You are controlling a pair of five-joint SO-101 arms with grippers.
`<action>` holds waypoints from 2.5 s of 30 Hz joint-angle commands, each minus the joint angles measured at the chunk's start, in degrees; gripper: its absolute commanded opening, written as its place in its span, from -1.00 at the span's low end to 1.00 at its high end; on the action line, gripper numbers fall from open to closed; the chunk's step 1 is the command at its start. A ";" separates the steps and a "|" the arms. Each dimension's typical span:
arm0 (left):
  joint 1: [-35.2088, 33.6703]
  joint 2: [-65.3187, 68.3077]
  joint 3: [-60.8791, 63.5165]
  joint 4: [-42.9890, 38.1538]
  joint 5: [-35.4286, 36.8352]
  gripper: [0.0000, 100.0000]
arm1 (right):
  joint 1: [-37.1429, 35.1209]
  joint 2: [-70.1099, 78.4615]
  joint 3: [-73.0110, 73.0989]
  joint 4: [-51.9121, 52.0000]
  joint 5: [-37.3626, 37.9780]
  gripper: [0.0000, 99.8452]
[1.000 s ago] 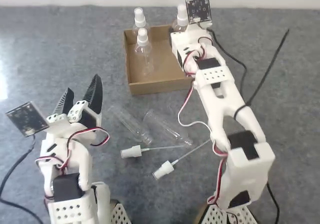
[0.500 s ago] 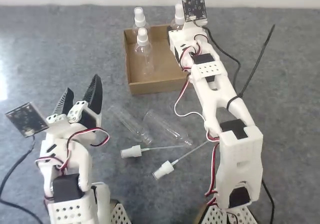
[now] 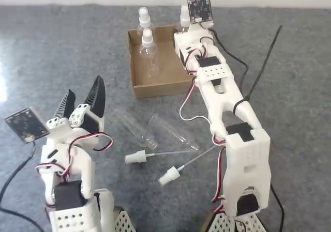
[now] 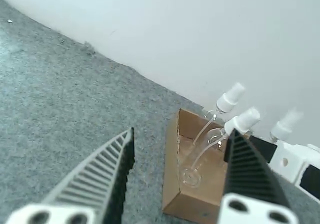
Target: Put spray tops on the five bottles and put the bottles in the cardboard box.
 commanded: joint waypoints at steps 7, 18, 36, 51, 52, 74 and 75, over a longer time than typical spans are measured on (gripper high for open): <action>-0.18 -1.05 -3.03 -1.67 0.26 -0.46 | 1.36 0.04 -3.52 -2.59 1.58 -0.95; -0.18 -1.05 -3.03 -1.67 0.26 -0.46 | 1.36 -0.04 -2.46 -2.15 1.58 -0.78; 0.00 -1.05 -3.03 -1.76 -0.18 -0.46 | 1.27 -0.31 -2.20 -2.15 6.86 -0.75; 0.18 -1.05 -3.03 -1.76 -1.93 -0.46 | 0.92 -0.48 -1.67 -1.01 6.86 -0.58; 0.18 -1.05 -3.03 -1.76 -1.93 -0.46 | 0.92 -0.48 -1.67 -1.01 6.86 -0.58; 0.18 -1.05 -3.03 -1.76 -2.02 -0.46 | 1.27 -3.82 0.53 -0.84 6.86 -0.58; 0.18 -1.05 -3.03 -1.76 -2.02 -0.46 | 1.36 -3.91 0.53 -0.57 6.86 -0.58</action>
